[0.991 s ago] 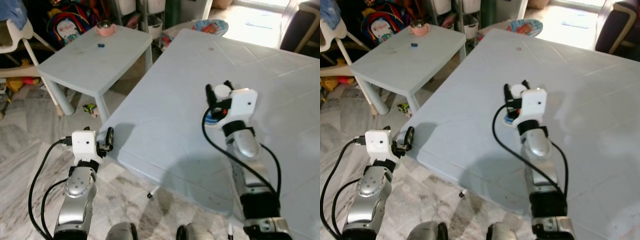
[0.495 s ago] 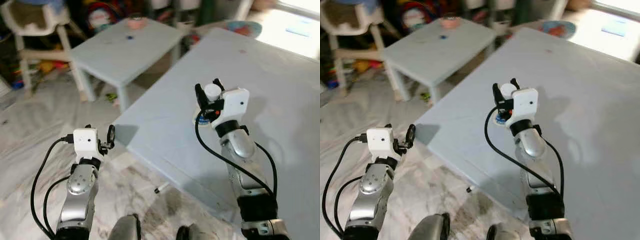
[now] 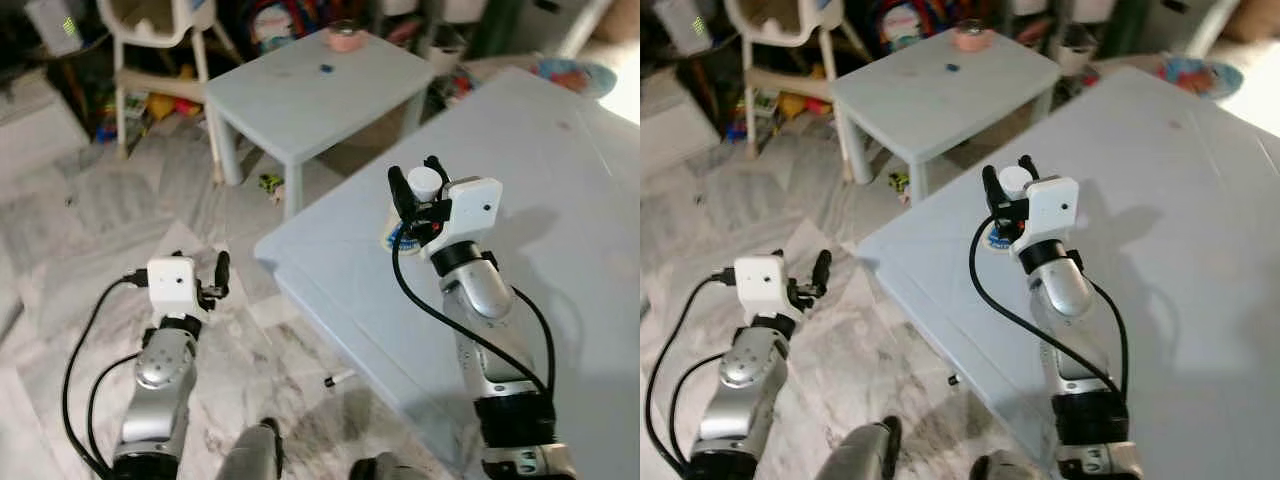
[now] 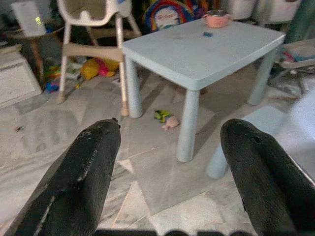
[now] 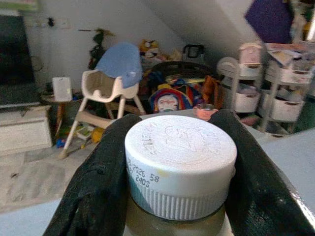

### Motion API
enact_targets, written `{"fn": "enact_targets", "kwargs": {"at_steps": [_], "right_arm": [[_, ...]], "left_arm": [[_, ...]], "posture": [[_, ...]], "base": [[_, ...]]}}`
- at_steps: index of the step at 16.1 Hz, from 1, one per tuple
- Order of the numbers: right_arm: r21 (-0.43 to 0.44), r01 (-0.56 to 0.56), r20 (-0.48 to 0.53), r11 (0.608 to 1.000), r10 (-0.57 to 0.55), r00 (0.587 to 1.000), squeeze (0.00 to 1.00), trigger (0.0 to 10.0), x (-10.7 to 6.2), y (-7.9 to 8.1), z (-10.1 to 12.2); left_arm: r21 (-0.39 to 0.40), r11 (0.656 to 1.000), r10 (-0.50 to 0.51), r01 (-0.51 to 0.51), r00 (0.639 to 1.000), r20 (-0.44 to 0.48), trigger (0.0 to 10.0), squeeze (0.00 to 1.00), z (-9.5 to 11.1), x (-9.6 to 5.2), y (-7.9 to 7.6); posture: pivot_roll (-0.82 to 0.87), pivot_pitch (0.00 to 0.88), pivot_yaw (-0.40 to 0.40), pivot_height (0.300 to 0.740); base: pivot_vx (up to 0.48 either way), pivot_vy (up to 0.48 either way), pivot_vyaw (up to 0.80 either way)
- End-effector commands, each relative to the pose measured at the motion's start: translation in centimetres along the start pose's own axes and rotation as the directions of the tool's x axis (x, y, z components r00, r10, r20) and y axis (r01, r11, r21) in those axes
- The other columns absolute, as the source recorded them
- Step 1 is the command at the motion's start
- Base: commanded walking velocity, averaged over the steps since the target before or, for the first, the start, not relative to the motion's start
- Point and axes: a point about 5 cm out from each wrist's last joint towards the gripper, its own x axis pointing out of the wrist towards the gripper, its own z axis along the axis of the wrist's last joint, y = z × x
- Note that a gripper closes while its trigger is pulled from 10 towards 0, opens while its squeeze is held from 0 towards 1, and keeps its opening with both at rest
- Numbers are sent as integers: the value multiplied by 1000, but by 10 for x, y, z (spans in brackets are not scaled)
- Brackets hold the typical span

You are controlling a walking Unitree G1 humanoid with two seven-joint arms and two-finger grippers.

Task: Restocking fridge

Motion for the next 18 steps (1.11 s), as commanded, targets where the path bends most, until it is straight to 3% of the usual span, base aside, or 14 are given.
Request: {"fn": "enact_targets", "kwargs": {"at_steps": [1,10,18], "right_arm": [[16,-22,-46,1000,22,999,0,10000,-3,6,-10],[17,-47,-56,999,48,997,0,10000,-4,9,-12],[21,-47,-59,999,48,997,0,10000,-4,9,-14]], "left_arm": [[8,1000,1,-1,1000,-15,10000,0,-2,-1,1],[12,1000,-3,3,1000,-16,10000,0,-3,0,-2],[8,1000,0,0,1000,-23,10000,0,-3,-1,-1]], "posture": [[60,82,14,740],[57,81,8,740],[59,83,7,740]], "base": [[0,0,800],[0,27,800],[0,435,800]]}}
